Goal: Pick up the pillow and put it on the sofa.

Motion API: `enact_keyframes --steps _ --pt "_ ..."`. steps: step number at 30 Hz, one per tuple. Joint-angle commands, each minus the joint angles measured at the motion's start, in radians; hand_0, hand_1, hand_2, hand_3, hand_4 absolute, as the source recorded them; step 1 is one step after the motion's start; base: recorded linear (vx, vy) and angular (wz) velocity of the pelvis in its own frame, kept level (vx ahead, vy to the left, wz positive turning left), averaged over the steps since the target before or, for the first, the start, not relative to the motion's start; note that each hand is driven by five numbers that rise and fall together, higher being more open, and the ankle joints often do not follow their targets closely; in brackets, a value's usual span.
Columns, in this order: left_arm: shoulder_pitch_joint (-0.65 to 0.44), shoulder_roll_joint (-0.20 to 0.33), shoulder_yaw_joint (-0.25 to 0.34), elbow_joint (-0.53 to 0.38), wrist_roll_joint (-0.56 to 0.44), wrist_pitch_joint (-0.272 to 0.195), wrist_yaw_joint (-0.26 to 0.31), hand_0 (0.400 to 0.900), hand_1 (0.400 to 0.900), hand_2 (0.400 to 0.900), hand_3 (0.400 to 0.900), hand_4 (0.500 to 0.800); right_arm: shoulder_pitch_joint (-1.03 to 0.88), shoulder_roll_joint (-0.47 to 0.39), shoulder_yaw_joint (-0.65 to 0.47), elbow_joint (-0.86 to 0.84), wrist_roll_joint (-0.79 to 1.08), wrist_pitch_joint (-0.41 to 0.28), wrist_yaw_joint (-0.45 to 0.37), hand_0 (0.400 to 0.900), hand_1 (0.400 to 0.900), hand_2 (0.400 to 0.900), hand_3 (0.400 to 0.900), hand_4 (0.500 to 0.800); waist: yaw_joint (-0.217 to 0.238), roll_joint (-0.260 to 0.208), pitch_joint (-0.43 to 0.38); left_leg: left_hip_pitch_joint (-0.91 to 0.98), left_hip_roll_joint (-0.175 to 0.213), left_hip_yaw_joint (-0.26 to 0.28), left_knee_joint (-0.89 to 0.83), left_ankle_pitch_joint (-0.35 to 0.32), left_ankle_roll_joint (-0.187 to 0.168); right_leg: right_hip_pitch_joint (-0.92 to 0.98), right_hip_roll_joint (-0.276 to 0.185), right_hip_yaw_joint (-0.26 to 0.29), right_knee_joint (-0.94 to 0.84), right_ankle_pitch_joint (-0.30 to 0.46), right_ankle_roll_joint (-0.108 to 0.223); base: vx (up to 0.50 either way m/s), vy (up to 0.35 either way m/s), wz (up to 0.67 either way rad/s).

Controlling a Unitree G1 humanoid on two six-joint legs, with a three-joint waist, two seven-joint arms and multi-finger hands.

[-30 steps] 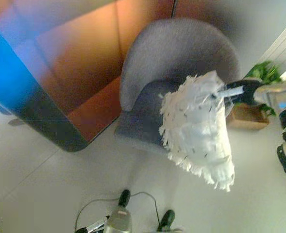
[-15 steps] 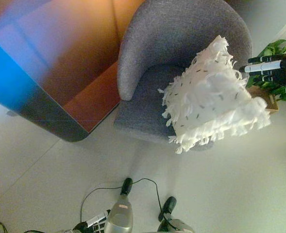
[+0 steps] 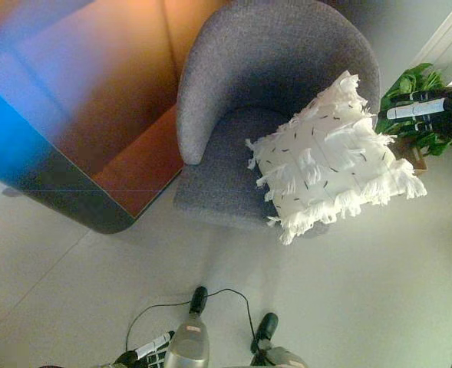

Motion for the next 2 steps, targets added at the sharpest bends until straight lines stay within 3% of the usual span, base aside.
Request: enact_keyframes --steps 1,2 --pt "0.056 0.026 -0.031 0.066 0.065 -0.009 -0.017 0.900 0.900 0.900 0.900 0.800 0.078 -0.098 -0.022 -0.106 0.048 -0.090 -0.012 0.900 0.900 0.900 0.900 0.800 -0.038 -0.021 -0.091 0.037 -0.021 0.074 -0.008 -0.090 -0.003 0.076 0.013 0.001 -0.001 -0.088 0.038 0.03 0.024 -0.09" --pt "0.053 0.024 -0.033 0.067 0.057 -0.008 -0.011 0.900 0.900 0.900 0.900 0.800 0.126 -0.093 -0.062 -0.121 0.041 -0.096 -0.012 0.900 0.900 0.900 0.900 0.800 -0.044 -0.018 -0.096 0.044 -0.022 0.077 -0.008 -0.092 -0.003 0.080 0.013 0.003 -0.001 -0.088 0.039 0.02 0.015 -0.06"
